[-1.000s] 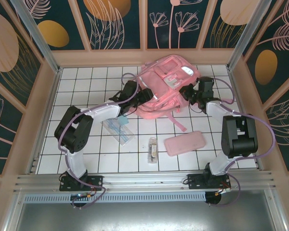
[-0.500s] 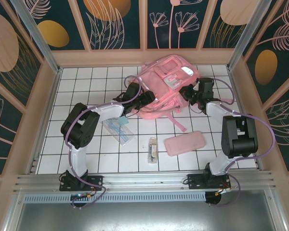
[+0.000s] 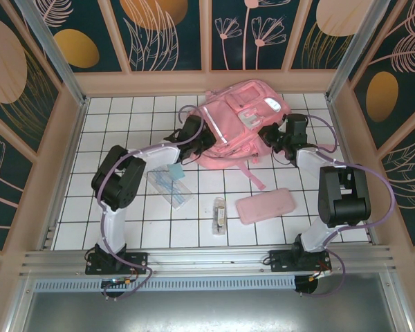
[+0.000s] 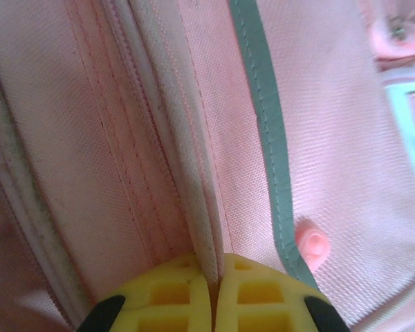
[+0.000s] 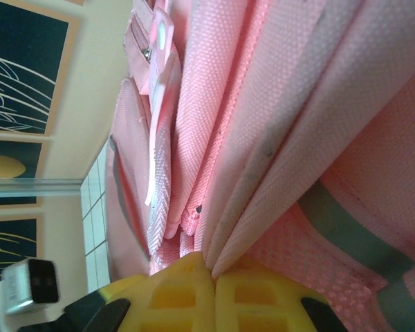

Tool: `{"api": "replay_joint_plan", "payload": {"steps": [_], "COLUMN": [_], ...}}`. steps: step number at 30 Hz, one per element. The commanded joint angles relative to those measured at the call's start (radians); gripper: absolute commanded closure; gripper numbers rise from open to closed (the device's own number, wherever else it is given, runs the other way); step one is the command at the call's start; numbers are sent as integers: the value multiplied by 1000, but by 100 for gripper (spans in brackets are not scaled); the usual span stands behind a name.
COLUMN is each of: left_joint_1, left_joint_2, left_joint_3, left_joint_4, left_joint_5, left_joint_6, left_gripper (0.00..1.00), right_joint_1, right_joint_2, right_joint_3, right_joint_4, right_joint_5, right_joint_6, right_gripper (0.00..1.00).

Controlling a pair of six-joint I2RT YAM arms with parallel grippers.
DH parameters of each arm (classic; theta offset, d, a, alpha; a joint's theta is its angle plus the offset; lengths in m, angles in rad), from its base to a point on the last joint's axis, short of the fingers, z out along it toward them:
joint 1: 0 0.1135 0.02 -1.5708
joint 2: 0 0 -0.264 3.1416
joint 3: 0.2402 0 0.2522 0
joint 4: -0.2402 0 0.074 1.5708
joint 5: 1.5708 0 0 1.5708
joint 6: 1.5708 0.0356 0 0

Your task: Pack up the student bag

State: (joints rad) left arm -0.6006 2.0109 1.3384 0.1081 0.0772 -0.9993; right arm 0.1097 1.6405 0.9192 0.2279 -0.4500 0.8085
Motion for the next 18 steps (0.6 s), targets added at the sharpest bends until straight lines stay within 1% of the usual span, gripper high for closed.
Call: {"api": "replay_joint_plan", "payload": {"steps": [1, 3, 4, 5, 6, 7, 9, 10, 14, 17, 18], "left_joint_1": [13, 16, 16, 16, 16, 17, 17, 17, 16, 16, 17], "left_joint_2": [-164, -193, -196, -192, -185, -176, -162, -160, -167, -167, -167], "left_joint_3": [2, 3, 8, 14, 15, 11, 0, -9, -58, -88, -95], "left_joint_4": [101, 114, 118, 125, 140, 163, 205, 224, 283, 336, 359], "left_joint_5": [-11, -6, 5, 18, 35, 54, 93, 107, 120, 140, 150], "left_joint_6": [15, 5, 0, -8, -26, -47, -83, -99, -145, -189, -210], "left_gripper": [100, 100, 100, 100, 100, 100, 100, 100, 100, 100, 100], "right_joint_1": [-9, -17, -18, -18, -18, -15, -10, -5, 25, 54, 62], "right_joint_2": [-16, -9, -10, -14, -15, -17, -13, -3, 61, 113, 129], "right_joint_3": [-2, 0, -1, -2, -4, -7, -15, -19, -16, -5, 3], "right_joint_4": [-2, -8, -8, -7, -2, 8, 36, 56, 146, 181, 173], "right_joint_5": [-22, -30, -34, -38, -46, -52, -58, -66, -130, -152, -152], "right_joint_6": [-81, -83, -83, -80, -73, -62, -31, -14, 60, 97, 93], "right_gripper": [100, 100, 96, 88, 76, 67, 56, 52, 47, 47, 49]}}
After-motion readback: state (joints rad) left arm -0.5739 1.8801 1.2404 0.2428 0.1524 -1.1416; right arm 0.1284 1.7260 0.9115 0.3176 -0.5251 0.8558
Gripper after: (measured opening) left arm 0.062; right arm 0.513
